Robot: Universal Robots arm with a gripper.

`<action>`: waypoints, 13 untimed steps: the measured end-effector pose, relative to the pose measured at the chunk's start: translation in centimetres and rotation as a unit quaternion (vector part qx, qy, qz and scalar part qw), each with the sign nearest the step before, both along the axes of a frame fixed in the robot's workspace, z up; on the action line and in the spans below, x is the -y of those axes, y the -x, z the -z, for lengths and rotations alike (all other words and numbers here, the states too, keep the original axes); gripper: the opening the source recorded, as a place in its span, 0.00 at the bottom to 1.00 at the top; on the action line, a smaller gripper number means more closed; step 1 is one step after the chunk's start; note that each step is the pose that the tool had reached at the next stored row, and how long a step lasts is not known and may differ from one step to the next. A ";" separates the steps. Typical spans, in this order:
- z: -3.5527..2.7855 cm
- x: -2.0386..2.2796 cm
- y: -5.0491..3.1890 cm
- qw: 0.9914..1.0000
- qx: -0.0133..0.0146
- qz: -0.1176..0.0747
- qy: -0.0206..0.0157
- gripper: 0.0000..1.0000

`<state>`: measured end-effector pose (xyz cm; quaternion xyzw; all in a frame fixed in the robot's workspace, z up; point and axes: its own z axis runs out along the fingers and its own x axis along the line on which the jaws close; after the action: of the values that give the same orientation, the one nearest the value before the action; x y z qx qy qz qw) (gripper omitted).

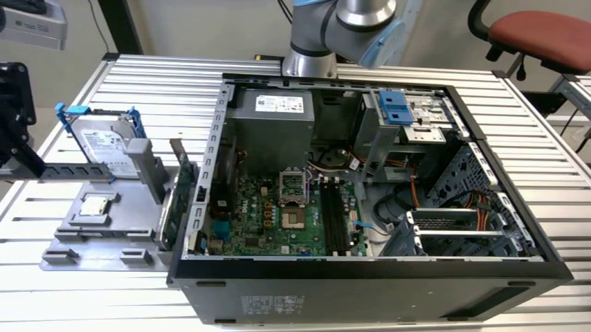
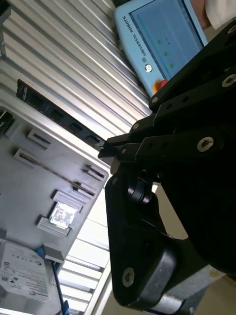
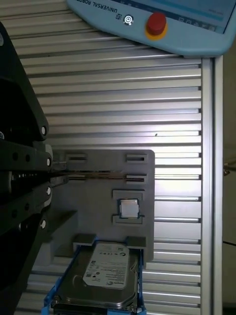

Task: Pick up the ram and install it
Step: 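Pick up the ram and move it above insertion slot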

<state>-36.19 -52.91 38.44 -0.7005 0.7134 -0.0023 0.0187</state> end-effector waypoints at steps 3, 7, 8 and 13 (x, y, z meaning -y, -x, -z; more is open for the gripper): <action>0.00 0.00 -0.80 1.000 0.000 0.000 0.000 0.00; 0.00 0.00 -1.76 1.000 0.000 -0.001 0.000 0.00; 0.00 0.00 -1.99 1.000 0.000 -0.001 0.000 0.00; -0.07 0.00 -3.07 1.000 0.000 -0.001 0.000 0.00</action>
<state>-33.12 -52.91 38.50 -0.7011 0.7128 -0.0023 0.0187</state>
